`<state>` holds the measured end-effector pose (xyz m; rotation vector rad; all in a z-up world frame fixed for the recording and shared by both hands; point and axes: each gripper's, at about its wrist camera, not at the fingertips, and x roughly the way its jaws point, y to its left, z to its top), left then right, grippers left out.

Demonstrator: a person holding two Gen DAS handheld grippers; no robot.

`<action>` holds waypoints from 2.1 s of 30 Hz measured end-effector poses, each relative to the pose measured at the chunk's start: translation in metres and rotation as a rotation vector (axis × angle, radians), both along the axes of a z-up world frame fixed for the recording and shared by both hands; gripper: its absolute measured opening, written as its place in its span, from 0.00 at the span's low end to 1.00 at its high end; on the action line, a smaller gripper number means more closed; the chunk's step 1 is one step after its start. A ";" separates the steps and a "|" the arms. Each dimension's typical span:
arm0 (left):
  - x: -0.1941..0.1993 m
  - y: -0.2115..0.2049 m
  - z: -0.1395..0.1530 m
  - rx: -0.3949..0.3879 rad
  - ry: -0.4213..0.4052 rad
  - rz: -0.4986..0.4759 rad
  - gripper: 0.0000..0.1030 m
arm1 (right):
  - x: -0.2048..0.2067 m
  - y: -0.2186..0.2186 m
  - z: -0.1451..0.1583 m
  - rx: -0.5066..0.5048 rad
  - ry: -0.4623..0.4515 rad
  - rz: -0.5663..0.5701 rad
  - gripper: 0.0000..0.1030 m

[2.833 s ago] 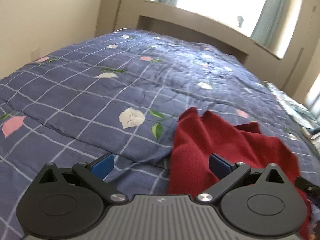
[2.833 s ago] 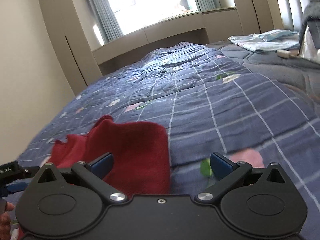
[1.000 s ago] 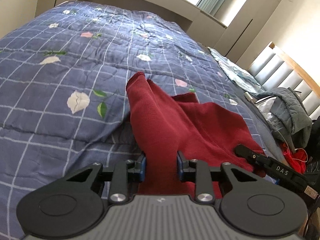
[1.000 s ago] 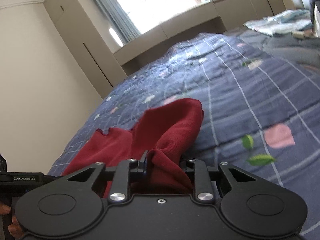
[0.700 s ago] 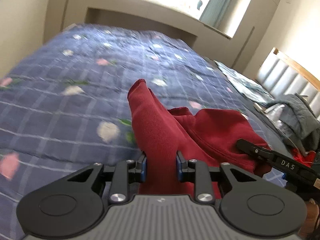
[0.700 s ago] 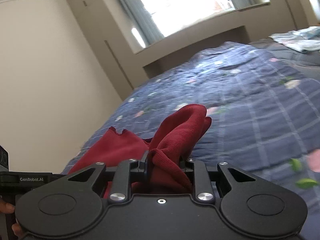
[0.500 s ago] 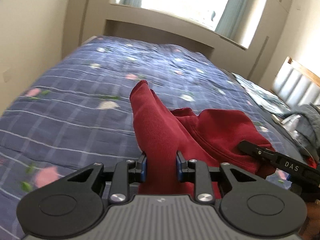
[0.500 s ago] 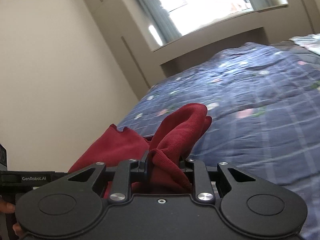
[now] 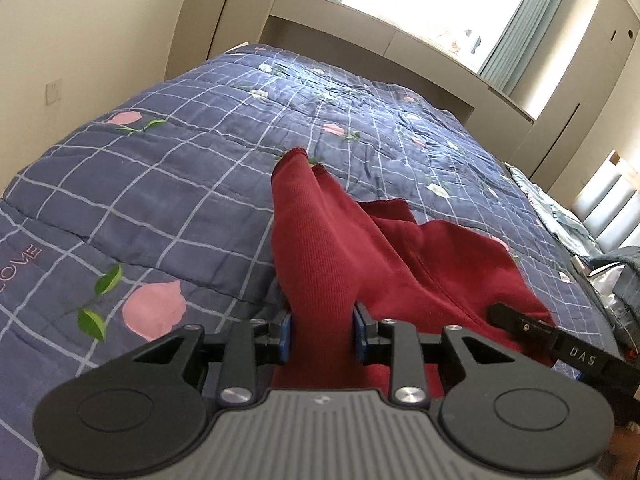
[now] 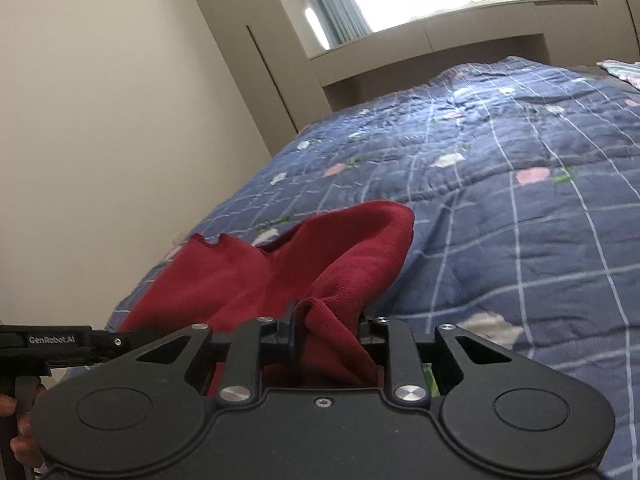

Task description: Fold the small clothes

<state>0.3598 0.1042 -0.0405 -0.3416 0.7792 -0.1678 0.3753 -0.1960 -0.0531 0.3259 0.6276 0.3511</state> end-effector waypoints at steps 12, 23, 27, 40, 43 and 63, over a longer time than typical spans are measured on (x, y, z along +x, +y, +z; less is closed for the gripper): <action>-0.014 0.003 0.012 0.041 0.018 0.062 0.86 | -0.018 0.001 0.016 -0.077 -0.032 -0.057 0.72; -0.083 -0.003 0.070 0.136 -0.133 0.125 0.99 | -0.096 0.000 0.082 -0.126 -0.218 -0.085 0.99; -0.122 -0.009 0.084 0.183 -0.192 0.137 1.00 | -0.137 0.002 0.099 -0.142 -0.267 -0.087 0.99; -0.240 -0.022 0.072 0.278 -0.269 0.148 1.00 | -0.257 0.009 0.093 -0.209 -0.328 -0.080 0.99; -0.254 -0.024 0.066 0.296 -0.262 0.145 1.00 | -0.274 0.009 0.085 -0.223 -0.329 -0.092 0.99; -0.275 -0.024 0.047 0.305 -0.224 0.145 1.00 | -0.291 0.014 0.067 -0.219 -0.297 -0.092 0.99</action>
